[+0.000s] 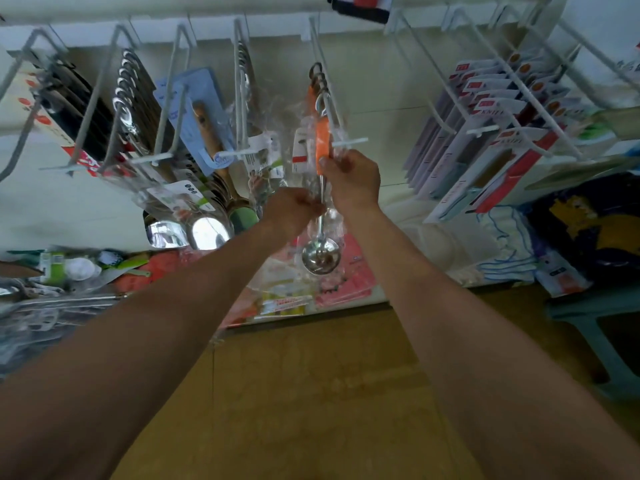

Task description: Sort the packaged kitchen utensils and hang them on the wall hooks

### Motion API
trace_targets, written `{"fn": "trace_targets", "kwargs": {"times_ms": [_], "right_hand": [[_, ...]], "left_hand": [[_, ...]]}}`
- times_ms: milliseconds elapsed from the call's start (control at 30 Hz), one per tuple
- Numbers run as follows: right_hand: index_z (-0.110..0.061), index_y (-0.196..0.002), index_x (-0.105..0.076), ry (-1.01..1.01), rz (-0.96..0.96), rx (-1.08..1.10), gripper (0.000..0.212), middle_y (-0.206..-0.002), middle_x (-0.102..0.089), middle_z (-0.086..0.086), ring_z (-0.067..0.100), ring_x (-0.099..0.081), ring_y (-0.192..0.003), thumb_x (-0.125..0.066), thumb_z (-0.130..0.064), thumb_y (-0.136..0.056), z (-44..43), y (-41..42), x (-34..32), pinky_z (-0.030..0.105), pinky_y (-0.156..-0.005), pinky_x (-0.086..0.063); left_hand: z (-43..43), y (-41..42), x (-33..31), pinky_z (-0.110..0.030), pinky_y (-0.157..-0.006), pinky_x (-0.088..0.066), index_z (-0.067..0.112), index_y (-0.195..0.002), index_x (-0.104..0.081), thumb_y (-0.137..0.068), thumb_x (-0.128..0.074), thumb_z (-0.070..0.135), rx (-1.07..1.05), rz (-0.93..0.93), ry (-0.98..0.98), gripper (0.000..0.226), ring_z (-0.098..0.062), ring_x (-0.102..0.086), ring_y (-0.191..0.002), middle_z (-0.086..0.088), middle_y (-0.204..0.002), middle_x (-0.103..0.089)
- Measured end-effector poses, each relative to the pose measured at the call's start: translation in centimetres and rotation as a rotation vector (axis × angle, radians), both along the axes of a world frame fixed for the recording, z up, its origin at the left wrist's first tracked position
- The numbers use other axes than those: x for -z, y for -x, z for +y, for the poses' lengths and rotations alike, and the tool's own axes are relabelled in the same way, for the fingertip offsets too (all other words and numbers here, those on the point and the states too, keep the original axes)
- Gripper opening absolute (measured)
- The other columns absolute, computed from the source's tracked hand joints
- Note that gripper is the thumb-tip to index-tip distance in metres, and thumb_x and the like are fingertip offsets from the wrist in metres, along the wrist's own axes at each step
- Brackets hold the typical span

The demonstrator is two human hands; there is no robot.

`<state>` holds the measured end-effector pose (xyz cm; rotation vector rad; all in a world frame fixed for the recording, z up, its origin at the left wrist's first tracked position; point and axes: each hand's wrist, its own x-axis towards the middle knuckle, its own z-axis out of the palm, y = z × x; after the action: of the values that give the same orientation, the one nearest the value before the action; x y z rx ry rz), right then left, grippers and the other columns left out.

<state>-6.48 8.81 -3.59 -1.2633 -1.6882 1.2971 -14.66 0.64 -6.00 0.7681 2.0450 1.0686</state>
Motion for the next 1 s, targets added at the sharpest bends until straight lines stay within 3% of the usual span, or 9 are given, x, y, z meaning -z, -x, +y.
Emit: {"fn": "trace_targets", "kwargs": {"times_ms": [133,200,333,433,533,633,767,900,1000], "right_hand": [[-0.023,-0.060,-0.053,0.028,0.024,0.027,0.033,-0.062,-0.056,-0.008,0.007,-0.050,-0.059,-0.073,-0.018,-0.086,0.7,0.9,0.7,0.012,-0.052,-0.036],[-0.022,-0.063,-0.056,0.029,0.057,0.033,0.029,-0.063,-0.058,-0.007,0.007,-0.050,-0.059,-0.073,-0.019,-0.086,0.7,0.7,1.2,0.017,-0.057,-0.039],[-0.018,-0.084,-0.068,0.090,0.083,0.029,0.005,-0.076,-0.066,-0.005,0.009,-0.058,-0.071,-0.072,-0.020,-0.087,0.3,0.2,2.2,0.021,-0.068,-0.043],[-0.012,-0.113,-0.068,0.123,0.056,0.035,0.030,-0.102,-0.068,-0.001,0.012,-0.062,-0.092,-0.074,-0.025,-0.086,-0.7,-0.1,3.3,0.022,-0.079,-0.048],[-0.013,-0.131,-0.055,0.153,0.022,0.077,0.050,-0.108,-0.057,-0.007,0.011,-0.057,-0.098,-0.073,-0.028,-0.087,-2.2,-0.4,4.1,0.025,-0.087,-0.048],[-0.011,-0.120,-0.060,0.150,-0.020,0.111,0.036,-0.098,-0.059,-0.010,0.009,-0.061,-0.090,-0.072,-0.025,-0.089,-4.7,-0.5,5.4,0.019,-0.075,-0.047],[-0.008,-0.098,-0.067,0.178,-0.031,-0.035,0.012,-0.097,-0.067,0.002,0.010,-0.061,-0.087,-0.061,-0.019,-0.096,-9.3,1.0,6.9,0.009,-0.068,-0.044],[-0.012,-0.111,-0.068,0.105,-0.116,-0.295,0.026,-0.091,-0.062,-0.009,0.008,-0.057,-0.087,-0.053,-0.031,-0.101,-14.8,3.9,6.3,0.016,-0.069,-0.042],[-0.021,-0.111,-0.065,-0.019,-0.177,-0.468,0.041,-0.103,-0.066,-0.006,0.011,-0.061,-0.095,-0.045,-0.055,-0.097,-19.1,6.8,6.0,0.028,-0.081,-0.049]], "left_hand": [[1.4,1.1,1.0,-0.035,-0.075,-0.050,0.019,-0.064,-0.062,-0.079,-0.078,0.010,-0.007,0.009,-0.001,0.023,-0.018,-0.056,-0.065,-0.001,-0.065,-0.060],[1.5,1.2,1.6,-0.035,-0.078,-0.049,0.015,-0.076,-0.067,-0.079,-0.079,0.015,0.015,0.005,-0.010,0.012,-0.022,-0.058,-0.073,-0.005,-0.074,-0.065],[0.9,0.8,2.8,-0.042,-0.099,-0.049,0.008,-0.119,-0.064,-0.073,-0.084,0.023,0.008,-0.040,-0.011,0.052,-0.026,-0.064,-0.106,-0.009,-0.115,-0.068],[-0.1,0.4,2.8,-0.038,-0.105,-0.044,0.013,-0.135,-0.054,-0.078,-0.081,0.024,-0.016,-0.022,-0.027,0.064,-0.023,-0.056,-0.121,-0.007,-0.134,-0.058],[-2.0,1.1,3.2,-0.030,-0.100,-0.044,0.016,-0.138,-0.051,-0.081,-0.078,0.025,-0.094,0.007,-0.056,0.064,-0.021,-0.053,-0.124,-0.006,-0.139,-0.053],[-5.2,2.3,3.5,-0.025,-0.095,-0.043,0.017,-0.140,-0.051,-0.082,-0.077,0.028,-0.119,0.040,-0.018,0.064,-0.019,-0.054,-0.121,-0.003,-0.136,-0.056],[-10.5,5.0,3.7,-0.016,-0.083,-0.037,0.016,-0.141,-0.049,-0.086,-0.073,0.029,-0.195,0.092,0.024,0.061,-0.017,-0.056,-0.115,0.000,-0.126,-0.059],[-17.4,8.7,3.8,-0.021,-0.085,-0.039,0.017,-0.143,-0.046,-0.090,-0.067,0.036,-0.248,0.187,0.050,0.060,-0.017,-0.055,-0.113,-0.001,-0.134,-0.055],[-23.1,11.4,3.3,-0.039,-0.097,-0.049,0.020,-0.143,-0.044,-0.089,-0.065,0.045,-0.293,0.245,0.066,0.063,-0.024,-0.059,-0.112,-0.006,-0.132,-0.058]]}}
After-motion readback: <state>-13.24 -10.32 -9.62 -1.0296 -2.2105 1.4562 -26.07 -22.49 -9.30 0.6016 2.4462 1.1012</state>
